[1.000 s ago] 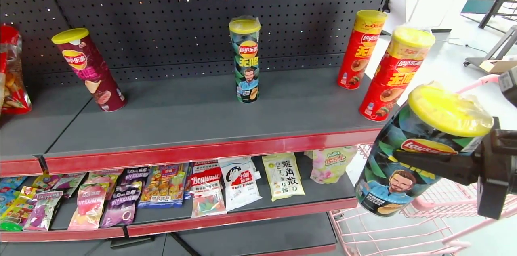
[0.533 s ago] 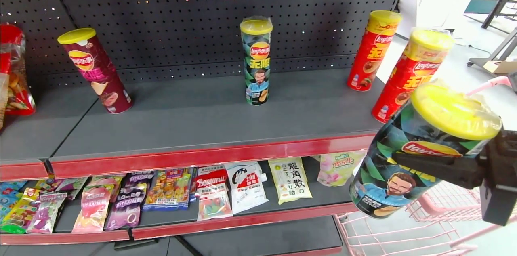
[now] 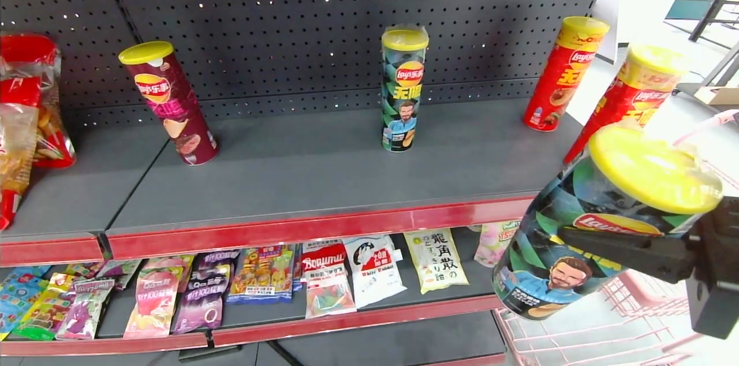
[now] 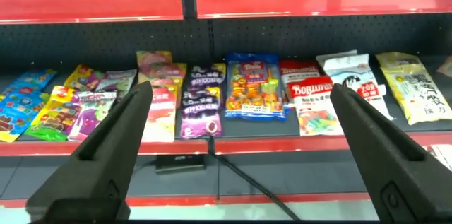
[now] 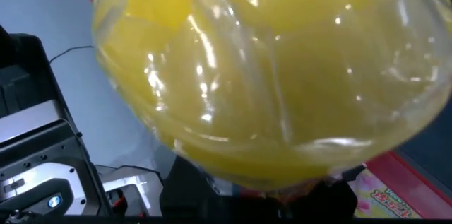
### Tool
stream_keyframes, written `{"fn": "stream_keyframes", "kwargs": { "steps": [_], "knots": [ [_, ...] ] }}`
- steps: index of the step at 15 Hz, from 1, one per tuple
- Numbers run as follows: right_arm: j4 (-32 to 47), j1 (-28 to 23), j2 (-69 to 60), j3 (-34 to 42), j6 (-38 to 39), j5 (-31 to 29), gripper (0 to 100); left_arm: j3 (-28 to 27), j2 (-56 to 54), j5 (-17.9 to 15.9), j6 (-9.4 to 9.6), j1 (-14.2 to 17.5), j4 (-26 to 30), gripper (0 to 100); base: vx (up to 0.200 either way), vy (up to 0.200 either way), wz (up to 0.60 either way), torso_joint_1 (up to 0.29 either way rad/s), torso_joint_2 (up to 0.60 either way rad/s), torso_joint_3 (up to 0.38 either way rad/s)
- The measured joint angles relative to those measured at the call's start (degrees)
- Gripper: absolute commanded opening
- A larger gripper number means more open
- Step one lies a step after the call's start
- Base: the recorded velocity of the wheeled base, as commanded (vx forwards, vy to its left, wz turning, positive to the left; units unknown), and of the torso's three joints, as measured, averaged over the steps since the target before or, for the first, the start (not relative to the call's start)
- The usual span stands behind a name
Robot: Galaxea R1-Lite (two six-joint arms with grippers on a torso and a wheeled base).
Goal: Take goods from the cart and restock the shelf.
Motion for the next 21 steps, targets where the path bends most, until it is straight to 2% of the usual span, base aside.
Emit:
{"fn": "stream_keyframes", "kwargs": {
  "steps": [8, 17, 19, 20, 21],
  "knots": [
    [0.0, 0.0, 0.0, 0.6, 0.0, -0.1, 0, 0.0, 0.0, 0.0, -0.01, 0.0, 0.0, 100, 0.2, 0.0, 0.0, 0.002, 0.0, 0.002],
    [-0.1, -0.1, -0.1, 0.3, 0.0, -0.1, 0, 0.0, 0.0, 0.0, -0.04, 0.0, 0.0, 100, 0.0, 0.0, 0.0, 0.0, 0.0, 0.0],
    [-0.2, -0.1, -0.1, 0.2, 0.0, -0.2, 0, 0.0, 0.2, -0.1, 0.05, -1.2, 0.0, 100, 0.0, 0.0, 0.0, 0.0, 0.0, 0.0],
    [-0.8, -0.1, -0.1, 0.2, 0.0, -0.3, 0, 0.0, 0.2, -0.4, 0.78, -2.8, 0.0, 100, 0.0, 0.0, 0.0, 0.0, 0.0, 0.0],
    [-2.7, -0.3, 0.0, 0.0, 0.1, -0.5, 0, 0.0, -0.1, -1.3, 2.45, -4.6, -0.1, 100, 0.0, 0.0, 0.0, 0.0, 0.0, 0.0]
  ]
}}
